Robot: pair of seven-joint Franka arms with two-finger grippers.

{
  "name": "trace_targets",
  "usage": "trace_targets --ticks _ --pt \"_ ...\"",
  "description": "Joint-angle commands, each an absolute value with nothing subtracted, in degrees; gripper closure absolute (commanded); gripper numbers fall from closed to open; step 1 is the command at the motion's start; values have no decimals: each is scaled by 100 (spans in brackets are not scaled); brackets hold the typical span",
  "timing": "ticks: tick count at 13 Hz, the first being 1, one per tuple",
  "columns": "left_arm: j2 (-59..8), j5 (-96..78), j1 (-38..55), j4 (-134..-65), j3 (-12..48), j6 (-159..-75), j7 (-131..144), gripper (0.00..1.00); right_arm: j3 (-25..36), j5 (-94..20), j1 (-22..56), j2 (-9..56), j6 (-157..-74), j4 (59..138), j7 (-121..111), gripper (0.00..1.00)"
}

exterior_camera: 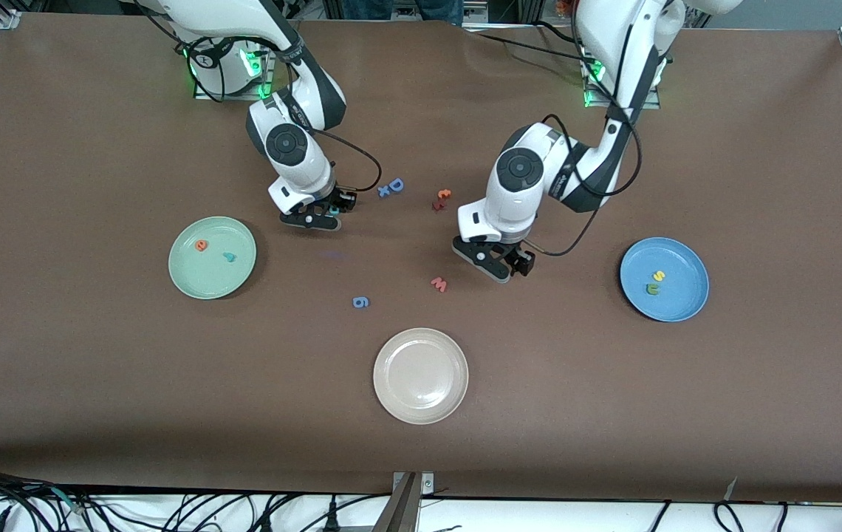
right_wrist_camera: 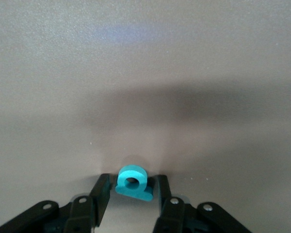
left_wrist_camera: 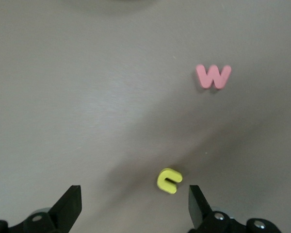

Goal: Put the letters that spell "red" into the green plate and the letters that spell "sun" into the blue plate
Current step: 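Lift the teal letter with the right gripper while the left gripper grasps 'u'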

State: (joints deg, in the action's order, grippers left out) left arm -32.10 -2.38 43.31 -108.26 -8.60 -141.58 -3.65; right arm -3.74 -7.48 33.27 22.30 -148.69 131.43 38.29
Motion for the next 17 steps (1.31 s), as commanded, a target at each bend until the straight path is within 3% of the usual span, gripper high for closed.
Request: trace_targets --ticks 1,2,6,14,15,17 --pt "-3524 -114 4430 -10696 -853 -14300 -492 0 -378 -791 3357 2311 -15134 13201 3885 53" --pt "-3498 -114 4430 -10731 -835 -14300 -483 0 -378 -791 3357 2312 -15135 13201 3876 56" --pt "-3524 -70 4473 -10775 -756 -14300 -562 1 -378 -791 3357 2303 -15126 13201 3858 80" --pt "-3604 -70 4500 -11232 -756 -14932 -747 7 -71 -782 3349 1917 -14609 13087 3316 84" --pt "-3612 -70 4500 -11232 -756 -14941 -747 12 34 -782 3349 1846 -14468 13070 3122 85" --pt "-3604 -70 4500 -11232 -756 -14941 -773 42 297 -782 3349 1732 -14091 12921 2709 85"
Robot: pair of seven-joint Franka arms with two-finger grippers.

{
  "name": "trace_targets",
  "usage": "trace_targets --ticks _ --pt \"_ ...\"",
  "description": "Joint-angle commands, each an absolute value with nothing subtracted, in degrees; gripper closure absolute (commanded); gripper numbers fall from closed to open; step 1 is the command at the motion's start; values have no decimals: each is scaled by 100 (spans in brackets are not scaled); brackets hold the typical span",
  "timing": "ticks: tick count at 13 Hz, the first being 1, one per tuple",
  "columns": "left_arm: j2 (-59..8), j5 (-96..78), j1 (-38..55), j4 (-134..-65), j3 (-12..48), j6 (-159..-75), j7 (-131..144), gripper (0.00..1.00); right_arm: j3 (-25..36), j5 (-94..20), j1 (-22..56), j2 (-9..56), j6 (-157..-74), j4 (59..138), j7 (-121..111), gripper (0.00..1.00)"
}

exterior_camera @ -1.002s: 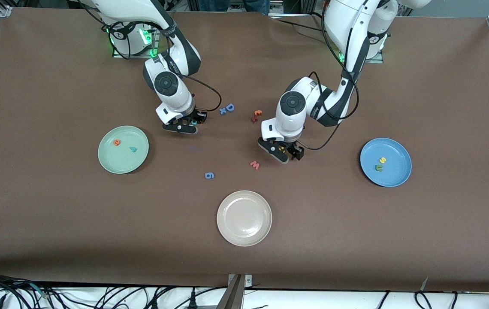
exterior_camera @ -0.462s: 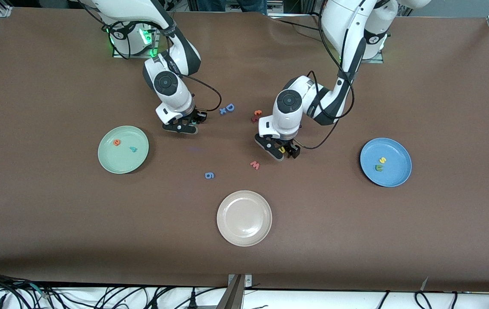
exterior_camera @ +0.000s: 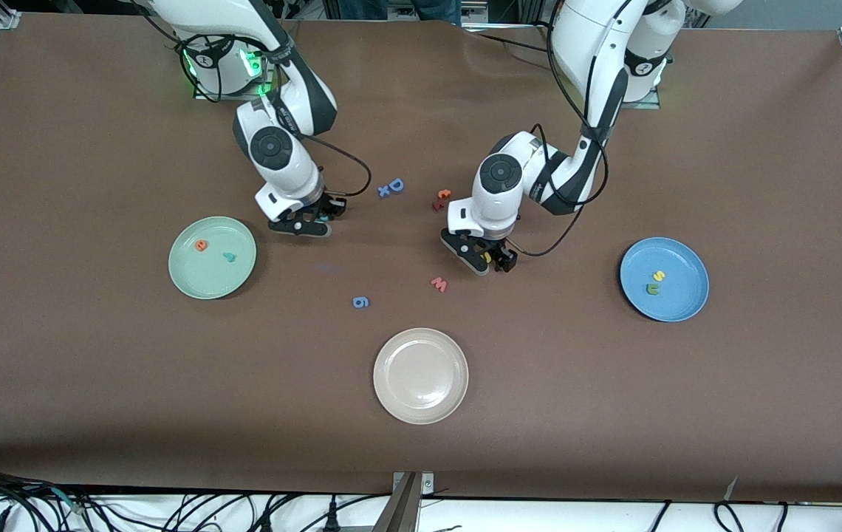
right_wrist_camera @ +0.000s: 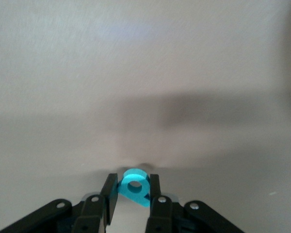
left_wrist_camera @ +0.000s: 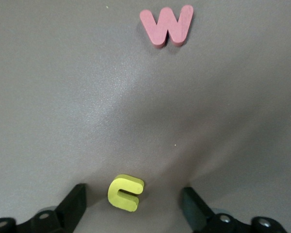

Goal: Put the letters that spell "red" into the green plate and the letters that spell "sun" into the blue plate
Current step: 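Place the teal letter on the green plate while the left gripper carries 'u'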

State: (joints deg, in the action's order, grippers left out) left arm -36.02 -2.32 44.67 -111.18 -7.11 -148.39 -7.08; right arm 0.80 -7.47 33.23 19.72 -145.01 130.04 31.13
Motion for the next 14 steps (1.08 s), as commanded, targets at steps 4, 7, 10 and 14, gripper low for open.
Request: trace_targets --ticks 4,7,10,14 --pt "-3656 -70 4491 -11206 -765 -14950 -773 62 1184 -765 3340 1600 -12582 12166 1437 85" --pt "-3648 -79 4448 -11197 -791 -14950 -773 77 2063 -782 3287 1670 -12173 11953 93 85" --pt "-3516 -341 4342 -11188 -1115 -14924 -1255 80 2364 -809 3051 2046 -12400 11997 -492 85" --pt "-3218 -1878 4184 -11224 -1633 -14285 -2659 81 2364 -817 2997 2530 -12516 12015 -527 85"
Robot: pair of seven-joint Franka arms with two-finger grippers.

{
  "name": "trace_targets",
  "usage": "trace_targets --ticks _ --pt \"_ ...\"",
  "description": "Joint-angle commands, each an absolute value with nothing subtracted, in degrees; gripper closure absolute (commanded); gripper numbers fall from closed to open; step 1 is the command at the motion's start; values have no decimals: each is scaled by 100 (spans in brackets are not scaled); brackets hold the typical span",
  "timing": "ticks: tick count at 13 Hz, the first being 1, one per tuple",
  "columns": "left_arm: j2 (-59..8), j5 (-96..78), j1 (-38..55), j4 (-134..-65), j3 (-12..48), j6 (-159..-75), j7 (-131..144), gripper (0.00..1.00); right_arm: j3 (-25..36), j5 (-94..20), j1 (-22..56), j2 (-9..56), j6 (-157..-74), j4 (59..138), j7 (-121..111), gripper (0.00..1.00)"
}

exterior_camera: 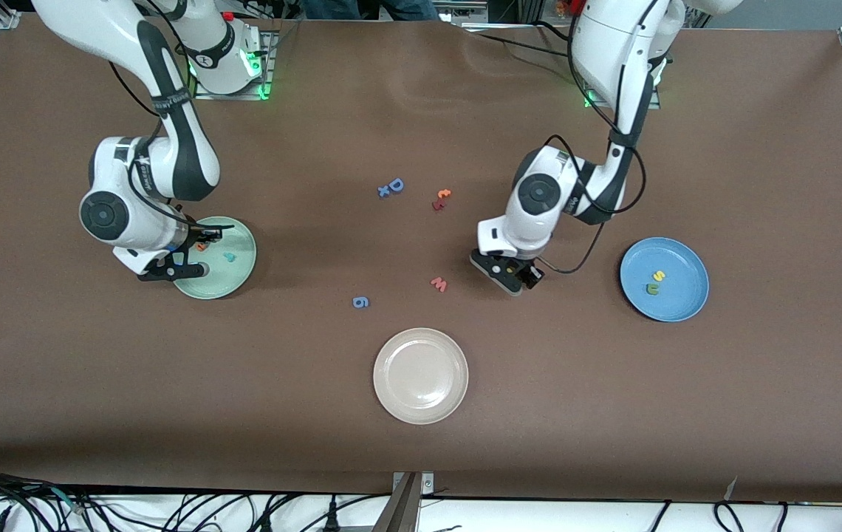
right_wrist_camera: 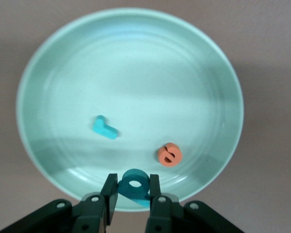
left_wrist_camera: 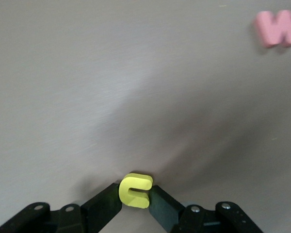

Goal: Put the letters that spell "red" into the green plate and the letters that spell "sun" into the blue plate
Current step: 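Place the teal letter on the green plate while the left gripper carries 'u'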

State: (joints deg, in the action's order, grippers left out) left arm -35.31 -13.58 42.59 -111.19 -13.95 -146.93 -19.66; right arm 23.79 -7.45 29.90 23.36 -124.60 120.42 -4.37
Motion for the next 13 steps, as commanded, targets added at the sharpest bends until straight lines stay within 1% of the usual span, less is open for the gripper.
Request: trace_targets --ticks 1,3,4,5,6,7,9,10,11,12,13 --pt "-3112 -2011 4114 -11232 -1835 -14013 -2941 80 2356 -817 2997 2610 -12516 12015 -519 85" --pt "-2980 -2013 4052 -11232 -2353 -13424 -3381 78 2329 -817 2997 2733 -12498 12015 -510 81" --pt "-2953 -2013 4017 -11232 -2651 -13212 -3732 78 2329 -817 3006 2742 -12455 12015 -510 56" --pt "-2918 -2013 3973 -11232 -2968 -13071 -4196 78 2329 -817 3006 2751 -12445 12006 -458 2" --pt "-2918 -2013 3903 -11241 -3214 -12965 -4593 77 2329 -817 3006 2716 -12411 11980 -457 0" --pt "-2918 -2013 3807 -11354 -3373 -12946 -4832 75 2329 -817 3015 2672 -12314 11936 -457 0" --pt "-2962 -2004 3657 -11557 -3436 -12972 -4913 75 2312 -817 3032 2497 -11850 11586 -457 0" --pt "-3058 -2004 3552 -11584 -3437 -13007 -4887 75 2303 -817 3041 2426 -11421 11210 -457 0" --pt "-3267 -2021 3481 -11584 -3437 -13086 -4852 75 2311 -843 3041 2434 -10773 10710 -414 0" --pt "-3374 -2100 3411 -11636 -3437 -13304 -4834 75 2312 -966 3032 2435 -10271 10261 -335 0" --pt "-3392 -2231 3410 -11706 -3437 -13411 -4834 75 2346 -1080 3032 2426 -9979 9891 -273 0"
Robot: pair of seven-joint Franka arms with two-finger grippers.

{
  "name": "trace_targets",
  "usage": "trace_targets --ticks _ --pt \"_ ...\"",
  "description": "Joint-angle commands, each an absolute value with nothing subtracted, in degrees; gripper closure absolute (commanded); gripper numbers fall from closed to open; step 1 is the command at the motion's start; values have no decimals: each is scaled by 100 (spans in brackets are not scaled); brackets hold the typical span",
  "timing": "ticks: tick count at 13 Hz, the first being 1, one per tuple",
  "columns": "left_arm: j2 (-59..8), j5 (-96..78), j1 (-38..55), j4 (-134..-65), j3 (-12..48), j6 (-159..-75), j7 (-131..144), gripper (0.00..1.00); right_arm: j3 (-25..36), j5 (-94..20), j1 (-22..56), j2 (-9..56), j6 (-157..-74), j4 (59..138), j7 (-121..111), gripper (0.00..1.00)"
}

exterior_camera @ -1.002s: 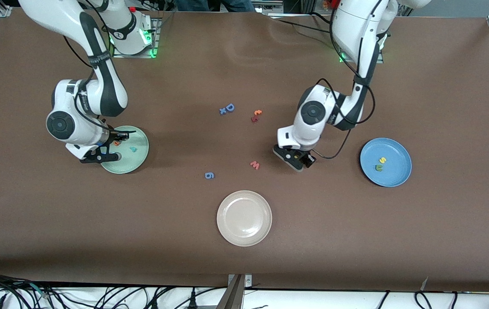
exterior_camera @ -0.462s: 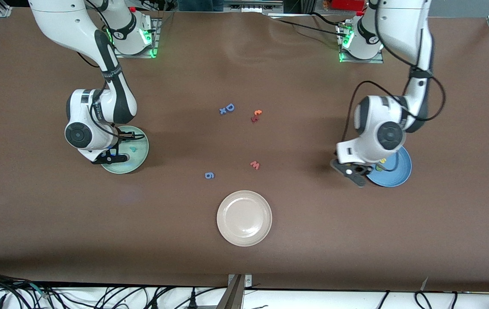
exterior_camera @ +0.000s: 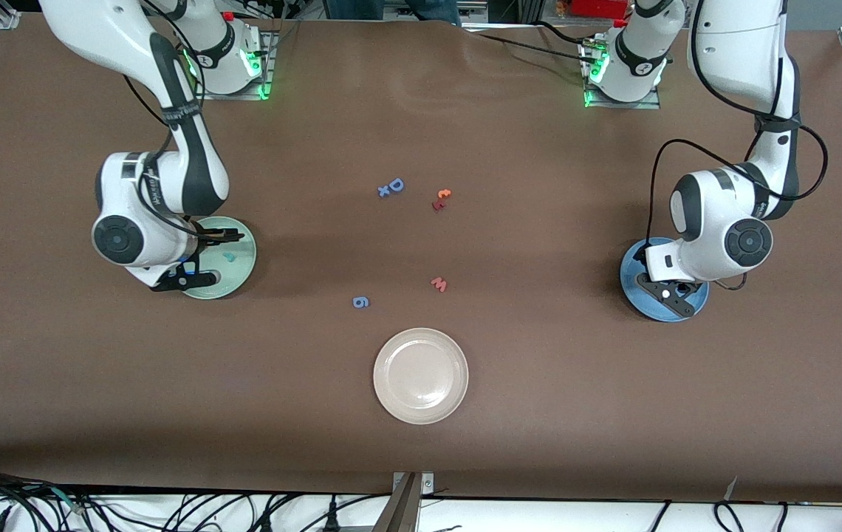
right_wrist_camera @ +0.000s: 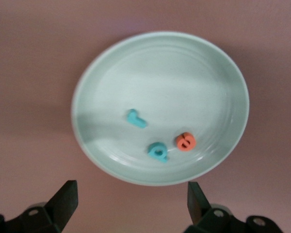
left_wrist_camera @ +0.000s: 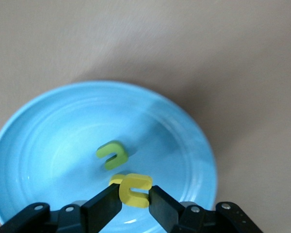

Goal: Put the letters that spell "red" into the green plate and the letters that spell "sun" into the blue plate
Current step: 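Release the yellow u on the blue plate and raise both grippers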

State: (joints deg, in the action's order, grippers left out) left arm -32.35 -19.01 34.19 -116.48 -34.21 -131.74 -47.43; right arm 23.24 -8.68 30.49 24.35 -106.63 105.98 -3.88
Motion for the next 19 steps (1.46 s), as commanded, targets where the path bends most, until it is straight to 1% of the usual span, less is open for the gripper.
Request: trace_targets --ticks 1,2,3,4,5,7,8,9,10,11,12,13,14,15,17,18,19 --pt "-3393 -2276 3410 -11716 -3437 -13412 -4834 70 2364 -1081 3032 2313 -9662 9514 -264 0" --pt "-3384 -2276 3410 -11716 -3437 -13412 -4834 43 2399 -1072 3032 2216 -9346 9110 -272 0" --pt "-3375 -2276 3419 -11707 -3437 -13412 -4834 0 2426 -1003 3024 2145 -9108 8688 -299 0" --pt "-3271 -2285 3419 -11681 -3437 -13369 -4851 0 2504 -1002 3023 2136 -8923 8405 -290 0" --pt "-3000 -2276 3419 -11637 -3437 -13333 -4852 0 2592 -1002 3041 2084 -8808 8281 -255 0" --pt "-2219 -2232 3401 -11506 -3489 -12914 -4852 0 2601 -941 3049 1628 -8763 8235 -19 0" --pt "-1876 -2224 3384 -11470 -3585 -12755 -4852 0 2575 -897 3041 1461 -8580 8218 191 0" --pt "-1594 -2215 3332 -11400 -3638 -12701 -4878 0 2479 -775 2971 1172 -8491 8305 359 0" --pt "-1365 -2180 3288 -11269 -3717 -12517 -4887 0 2191 -721 2710 1004 -8403 8532 500 0" --pt "-1180 -2154 3252 -11024 -3735 -12272 -4887 0 1666 -616 2150 741 -8420 8856 753 0" --pt "-1056 -2023 3165 -10717 -3735 -12043 -4887 0 1043 -354 1649 495 -8542 9103 869 0" --pt "-994 -1804 3112 -10401 -3735 -11928 -4861 0 602 -125 1304 249 -8604 9332 914 0" --pt "-993 -1541 3103 -10180 -3727 -11892 -4852 0 363 -114 944 81 -8744 9534 827 0" --pt "-1002 -1294 3103 -10056 -3718 -11892 -4834 0 212 -132 610 -25 -8789 9675 765 0" --pt "-1011 -1064 3111 -9985 -3692 -11909 -4503 0 185 -123 361 -201 -8963 9721 782 0" --pt "-1011 -950 3111 -9845 -3665 -11874 -3787 0 150 -140 195 -246 -9252 9729 730 0" --pt "-1002 -854 3120 -9835 -3639 -11735 -2735 0 149 -149 193 -394 -9211 9756 729 0"
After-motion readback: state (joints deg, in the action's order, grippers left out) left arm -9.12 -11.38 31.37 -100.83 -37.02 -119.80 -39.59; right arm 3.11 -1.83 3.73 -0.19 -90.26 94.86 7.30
